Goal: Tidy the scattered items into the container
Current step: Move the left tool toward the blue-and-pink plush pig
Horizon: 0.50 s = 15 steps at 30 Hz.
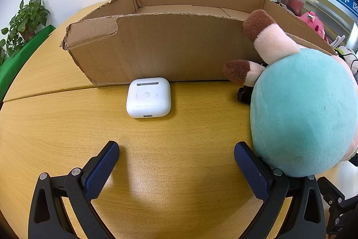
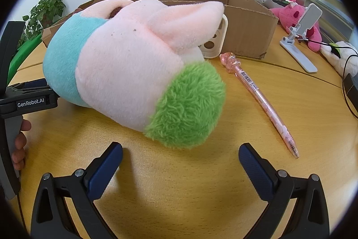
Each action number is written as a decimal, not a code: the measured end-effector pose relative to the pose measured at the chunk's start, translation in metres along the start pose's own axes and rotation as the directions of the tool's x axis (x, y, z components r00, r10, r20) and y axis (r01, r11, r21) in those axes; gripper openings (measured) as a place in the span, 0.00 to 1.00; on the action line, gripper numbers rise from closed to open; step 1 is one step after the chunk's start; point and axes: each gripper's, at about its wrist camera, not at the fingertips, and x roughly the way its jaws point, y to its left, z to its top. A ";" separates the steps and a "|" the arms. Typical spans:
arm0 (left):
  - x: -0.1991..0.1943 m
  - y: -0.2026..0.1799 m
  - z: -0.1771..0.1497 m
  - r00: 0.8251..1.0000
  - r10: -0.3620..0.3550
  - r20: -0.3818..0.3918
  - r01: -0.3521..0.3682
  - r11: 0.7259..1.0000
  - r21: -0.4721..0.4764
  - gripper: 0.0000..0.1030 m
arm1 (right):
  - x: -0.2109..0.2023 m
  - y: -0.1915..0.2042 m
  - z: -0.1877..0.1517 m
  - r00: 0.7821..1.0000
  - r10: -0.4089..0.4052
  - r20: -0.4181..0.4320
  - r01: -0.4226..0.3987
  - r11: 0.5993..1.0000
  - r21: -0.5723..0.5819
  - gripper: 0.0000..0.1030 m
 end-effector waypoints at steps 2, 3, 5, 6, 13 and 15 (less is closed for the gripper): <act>-0.002 0.000 -0.002 1.000 -0.002 0.000 0.002 1.000 0.003 1.00 | 0.000 0.000 0.000 1.000 0.000 0.000 0.000 1.000 0.000 1.00; -0.003 0.001 -0.003 1.000 -0.005 -0.003 0.005 1.000 0.008 1.00 | 0.000 0.000 0.000 1.000 0.000 0.000 0.000 1.000 0.000 1.00; -0.007 0.001 -0.005 1.000 -0.018 -0.014 0.018 1.000 0.022 1.00 | -0.002 0.001 -0.002 1.000 0.000 0.001 0.000 1.000 -0.001 1.00; -0.012 0.003 -0.008 0.999 -0.032 -0.011 0.032 0.999 0.023 1.00 | -0.002 0.002 -0.003 1.000 0.000 0.001 0.000 1.000 0.000 1.00; -0.054 0.014 -0.009 0.976 -0.197 0.096 0.203 0.977 -0.057 1.00 | -0.002 0.002 -0.003 1.000 0.000 0.001 0.000 1.000 0.000 1.00; -0.056 0.012 -0.001 0.961 -0.257 0.105 0.265 0.961 -0.074 1.00 | -0.002 0.002 -0.003 1.000 0.000 0.001 0.000 1.000 0.000 1.00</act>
